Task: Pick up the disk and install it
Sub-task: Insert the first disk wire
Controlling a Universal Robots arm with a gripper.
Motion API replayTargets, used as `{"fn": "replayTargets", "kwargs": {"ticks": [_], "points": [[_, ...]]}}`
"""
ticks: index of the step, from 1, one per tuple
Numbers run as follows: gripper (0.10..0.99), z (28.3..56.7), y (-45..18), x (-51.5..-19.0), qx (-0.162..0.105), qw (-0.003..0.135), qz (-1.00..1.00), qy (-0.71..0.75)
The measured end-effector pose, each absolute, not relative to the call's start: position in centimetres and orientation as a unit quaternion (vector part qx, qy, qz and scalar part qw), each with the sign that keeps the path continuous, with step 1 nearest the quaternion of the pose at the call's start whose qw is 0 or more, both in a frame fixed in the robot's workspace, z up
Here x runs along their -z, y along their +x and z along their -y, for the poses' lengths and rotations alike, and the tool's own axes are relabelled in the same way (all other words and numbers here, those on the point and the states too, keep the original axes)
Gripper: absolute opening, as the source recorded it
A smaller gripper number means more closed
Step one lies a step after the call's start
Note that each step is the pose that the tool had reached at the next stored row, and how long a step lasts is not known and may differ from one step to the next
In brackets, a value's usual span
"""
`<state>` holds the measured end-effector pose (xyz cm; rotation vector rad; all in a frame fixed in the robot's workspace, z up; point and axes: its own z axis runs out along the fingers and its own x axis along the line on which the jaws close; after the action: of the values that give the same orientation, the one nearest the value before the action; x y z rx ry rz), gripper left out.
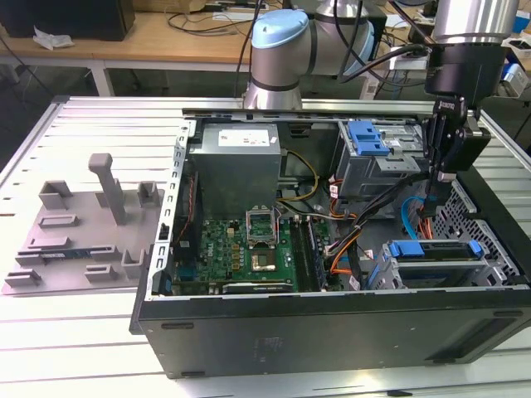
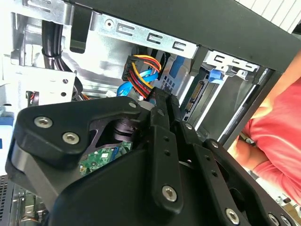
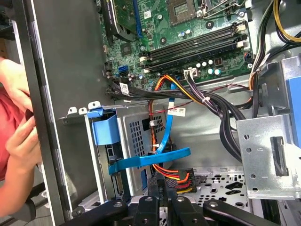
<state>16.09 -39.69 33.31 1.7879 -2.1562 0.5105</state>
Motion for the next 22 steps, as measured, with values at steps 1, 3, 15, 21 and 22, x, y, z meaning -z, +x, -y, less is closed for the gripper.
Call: {"fn": "replayTargets", "kwargs": {"ticks": [1,3,15,21,22], "points": [[0.165,39.7,16.1,-33.3,-0.177,0.147,0.749,0.621],[0.165,39.7,16.1,-33.3,-0.177,0.146,0.749,0.621],[0.165,41.7,16.1,-34.7,-0.17,0.141,0.75,0.623],[0.165,42.3,16.1,-35.0,-0.157,0.129,0.752,0.627],[0.165,42.4,16.1,-35.1,-0.153,0.126,0.753,0.628]]}}
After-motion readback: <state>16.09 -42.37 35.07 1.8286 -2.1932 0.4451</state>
